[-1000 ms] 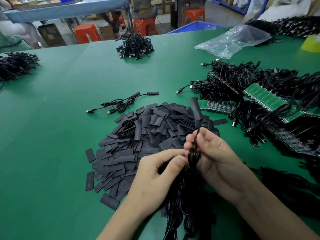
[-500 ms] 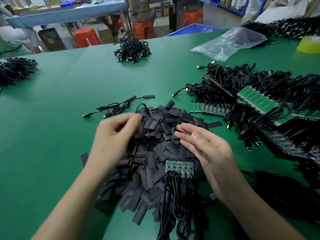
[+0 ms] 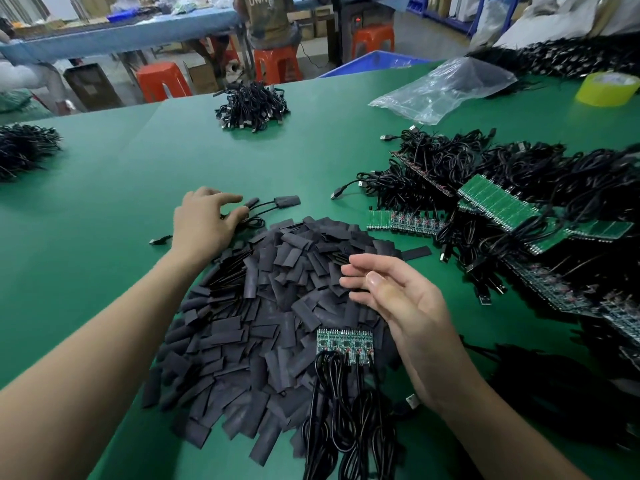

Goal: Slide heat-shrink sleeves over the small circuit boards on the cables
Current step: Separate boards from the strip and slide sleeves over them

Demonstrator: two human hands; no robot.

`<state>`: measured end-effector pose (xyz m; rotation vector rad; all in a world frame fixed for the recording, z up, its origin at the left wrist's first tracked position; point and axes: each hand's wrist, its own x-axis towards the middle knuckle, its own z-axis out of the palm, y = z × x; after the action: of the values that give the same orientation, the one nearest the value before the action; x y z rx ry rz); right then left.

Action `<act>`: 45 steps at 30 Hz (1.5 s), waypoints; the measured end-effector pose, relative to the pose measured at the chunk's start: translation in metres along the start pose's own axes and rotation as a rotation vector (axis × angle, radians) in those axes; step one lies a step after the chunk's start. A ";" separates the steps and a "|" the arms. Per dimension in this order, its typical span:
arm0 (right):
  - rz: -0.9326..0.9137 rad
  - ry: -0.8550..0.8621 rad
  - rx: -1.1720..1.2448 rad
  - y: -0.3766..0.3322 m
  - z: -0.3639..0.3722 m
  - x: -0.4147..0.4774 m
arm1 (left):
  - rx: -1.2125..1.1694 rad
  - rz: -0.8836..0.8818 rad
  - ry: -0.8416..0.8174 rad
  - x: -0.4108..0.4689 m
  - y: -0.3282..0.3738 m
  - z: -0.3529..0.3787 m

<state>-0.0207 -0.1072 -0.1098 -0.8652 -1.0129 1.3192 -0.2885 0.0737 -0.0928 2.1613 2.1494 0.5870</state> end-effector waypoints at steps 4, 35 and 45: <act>-0.013 0.042 -0.050 0.000 -0.001 0.001 | -0.186 0.145 0.034 -0.056 0.031 -0.024; -0.233 0.011 -0.698 0.004 -0.001 -0.003 | -0.480 0.323 -0.466 -0.192 0.072 -0.036; -0.185 -0.119 -0.800 0.000 -0.004 -0.001 | -1.120 0.087 -0.659 -0.190 0.066 -0.037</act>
<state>-0.0164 -0.1083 -0.1112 -1.2473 -1.7185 0.7963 -0.2299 -0.1227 -0.0845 1.4710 0.9770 0.6971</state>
